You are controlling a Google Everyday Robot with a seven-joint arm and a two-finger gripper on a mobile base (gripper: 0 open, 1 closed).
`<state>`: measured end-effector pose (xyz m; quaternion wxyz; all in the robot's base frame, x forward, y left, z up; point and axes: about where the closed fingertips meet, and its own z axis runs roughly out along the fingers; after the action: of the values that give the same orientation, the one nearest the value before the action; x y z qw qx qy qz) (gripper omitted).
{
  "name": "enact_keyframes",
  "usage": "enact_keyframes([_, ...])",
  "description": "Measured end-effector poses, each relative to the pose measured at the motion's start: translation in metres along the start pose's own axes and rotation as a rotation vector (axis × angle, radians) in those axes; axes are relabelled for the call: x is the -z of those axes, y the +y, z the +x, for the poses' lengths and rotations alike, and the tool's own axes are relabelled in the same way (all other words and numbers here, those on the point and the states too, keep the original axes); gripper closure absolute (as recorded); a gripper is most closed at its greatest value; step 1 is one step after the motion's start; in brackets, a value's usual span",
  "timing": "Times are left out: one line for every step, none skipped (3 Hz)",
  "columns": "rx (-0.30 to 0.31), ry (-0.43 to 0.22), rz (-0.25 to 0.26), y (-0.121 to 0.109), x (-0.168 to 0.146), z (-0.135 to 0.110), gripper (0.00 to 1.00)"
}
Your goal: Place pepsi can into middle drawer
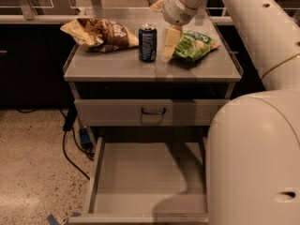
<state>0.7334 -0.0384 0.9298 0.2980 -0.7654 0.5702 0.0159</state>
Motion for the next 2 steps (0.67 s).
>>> enact_keyframes([-0.015, -0.065, -0.015, -0.0041, -0.0158, -0.0077, 0.0])
enact_keyframes([-0.015, -0.065, -0.015, -0.0041, -0.0158, -0.0077, 0.0])
